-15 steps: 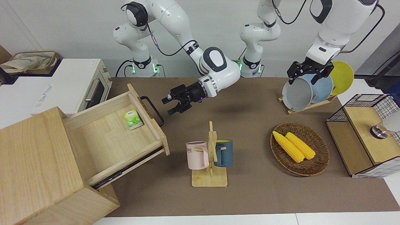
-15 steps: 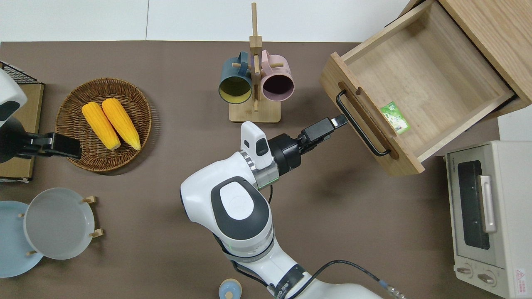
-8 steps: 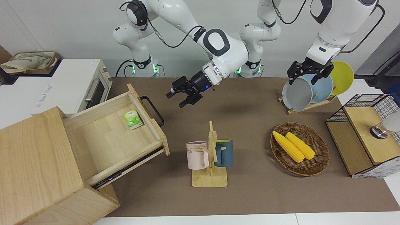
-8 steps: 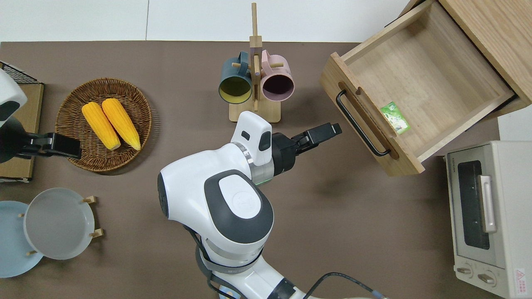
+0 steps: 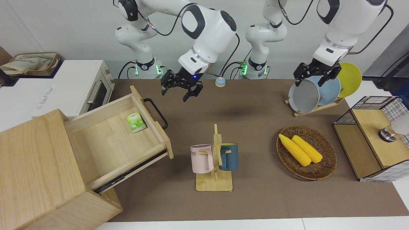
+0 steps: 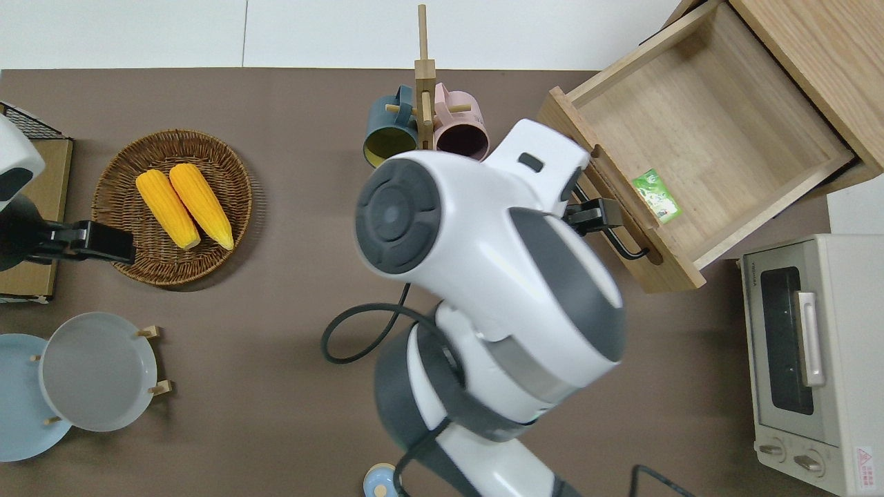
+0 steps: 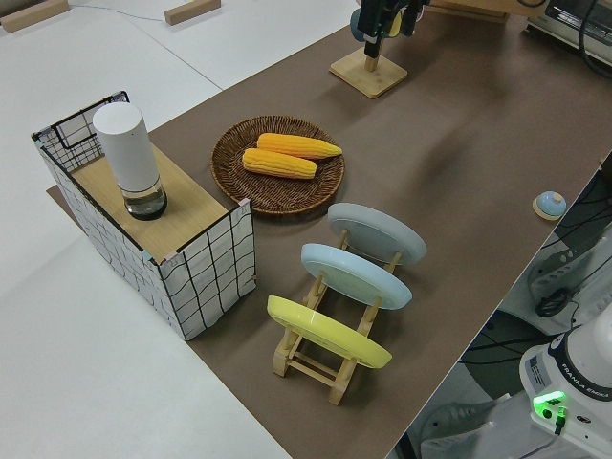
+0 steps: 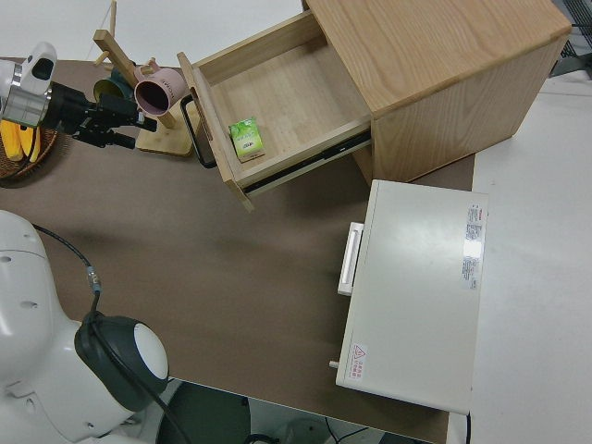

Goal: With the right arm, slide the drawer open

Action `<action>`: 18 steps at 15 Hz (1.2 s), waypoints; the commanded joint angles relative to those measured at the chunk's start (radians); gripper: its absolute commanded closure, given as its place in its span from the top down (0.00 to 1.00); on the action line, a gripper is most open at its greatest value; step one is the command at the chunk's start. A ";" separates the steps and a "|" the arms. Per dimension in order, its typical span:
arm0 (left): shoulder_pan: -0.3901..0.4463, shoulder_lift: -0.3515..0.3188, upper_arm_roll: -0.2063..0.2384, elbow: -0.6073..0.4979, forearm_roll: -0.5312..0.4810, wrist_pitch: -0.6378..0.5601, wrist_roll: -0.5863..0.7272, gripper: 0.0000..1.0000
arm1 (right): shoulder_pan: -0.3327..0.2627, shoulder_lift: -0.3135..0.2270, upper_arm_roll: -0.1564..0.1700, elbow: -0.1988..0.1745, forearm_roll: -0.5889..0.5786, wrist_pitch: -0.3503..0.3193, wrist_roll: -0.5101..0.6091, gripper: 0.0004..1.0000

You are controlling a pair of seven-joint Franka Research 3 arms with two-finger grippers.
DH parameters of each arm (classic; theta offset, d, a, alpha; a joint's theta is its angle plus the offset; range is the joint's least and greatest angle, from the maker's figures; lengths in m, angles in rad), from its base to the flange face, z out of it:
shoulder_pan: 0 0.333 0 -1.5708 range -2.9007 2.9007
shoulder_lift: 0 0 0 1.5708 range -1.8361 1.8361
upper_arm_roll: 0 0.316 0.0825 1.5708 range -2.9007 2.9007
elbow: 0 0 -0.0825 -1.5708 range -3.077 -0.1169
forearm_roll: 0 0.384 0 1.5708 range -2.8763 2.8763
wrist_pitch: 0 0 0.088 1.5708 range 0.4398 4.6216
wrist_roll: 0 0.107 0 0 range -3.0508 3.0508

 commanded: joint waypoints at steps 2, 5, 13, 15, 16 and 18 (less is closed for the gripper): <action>0.005 0.011 -0.007 0.024 0.017 -0.020 0.010 0.99 | -0.149 -0.114 0.015 -0.019 0.246 0.034 -0.018 0.98; 0.005 0.011 -0.007 0.026 0.017 -0.020 0.010 0.99 | -0.241 -0.170 0.013 -0.027 0.360 0.034 -0.059 0.98; 0.005 0.013 -0.007 0.026 0.017 -0.020 0.008 0.99 | -0.439 -0.298 0.010 -0.152 0.500 0.047 -0.214 0.98; 0.005 0.011 -0.007 0.026 0.017 -0.020 0.010 0.99 | -0.465 -0.312 0.007 -0.185 0.501 0.060 -0.233 0.98; 0.005 0.011 -0.007 0.026 0.017 -0.020 0.010 0.99 | -0.479 -0.325 0.007 -0.220 0.501 0.083 -0.233 0.98; 0.005 0.011 -0.007 0.026 0.017 -0.020 0.010 0.99 | -0.499 -0.342 0.006 -0.275 0.509 0.122 -0.233 0.98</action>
